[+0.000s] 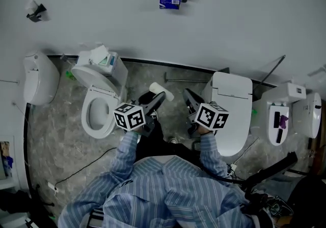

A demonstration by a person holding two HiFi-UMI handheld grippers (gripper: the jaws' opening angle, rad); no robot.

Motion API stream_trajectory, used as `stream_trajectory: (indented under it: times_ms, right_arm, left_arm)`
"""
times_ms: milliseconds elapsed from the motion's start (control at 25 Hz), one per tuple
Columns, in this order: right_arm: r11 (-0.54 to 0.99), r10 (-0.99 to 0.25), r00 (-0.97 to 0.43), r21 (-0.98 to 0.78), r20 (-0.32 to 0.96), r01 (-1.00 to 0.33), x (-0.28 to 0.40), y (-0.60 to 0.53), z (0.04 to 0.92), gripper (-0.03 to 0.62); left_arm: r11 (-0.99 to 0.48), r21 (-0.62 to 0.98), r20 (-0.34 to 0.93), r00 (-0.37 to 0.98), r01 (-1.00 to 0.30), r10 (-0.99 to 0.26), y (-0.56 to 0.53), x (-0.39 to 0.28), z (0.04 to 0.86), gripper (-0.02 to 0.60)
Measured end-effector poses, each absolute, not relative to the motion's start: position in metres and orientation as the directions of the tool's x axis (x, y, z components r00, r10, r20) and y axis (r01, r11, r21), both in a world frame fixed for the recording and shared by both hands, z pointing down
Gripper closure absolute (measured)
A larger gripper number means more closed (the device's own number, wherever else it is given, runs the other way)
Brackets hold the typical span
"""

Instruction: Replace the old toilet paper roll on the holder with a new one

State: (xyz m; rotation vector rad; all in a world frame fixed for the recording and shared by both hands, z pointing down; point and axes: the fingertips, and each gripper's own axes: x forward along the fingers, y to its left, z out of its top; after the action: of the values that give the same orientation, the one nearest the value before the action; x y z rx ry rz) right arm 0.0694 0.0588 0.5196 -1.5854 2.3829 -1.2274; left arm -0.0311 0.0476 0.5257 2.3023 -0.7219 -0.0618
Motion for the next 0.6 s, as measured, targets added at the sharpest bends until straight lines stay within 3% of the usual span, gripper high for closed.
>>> stream_trajectory:
  times_ms: [600]
  right_arm:
    - [0.222,-0.731,-0.547,-0.615,0.408,-0.756,0.027,0.146,0.539,0.566]
  left_arm:
    - [-0.592,0.638,0.172,0.841,-0.492,-0.513,0.141,-0.046,0.527,0.4]
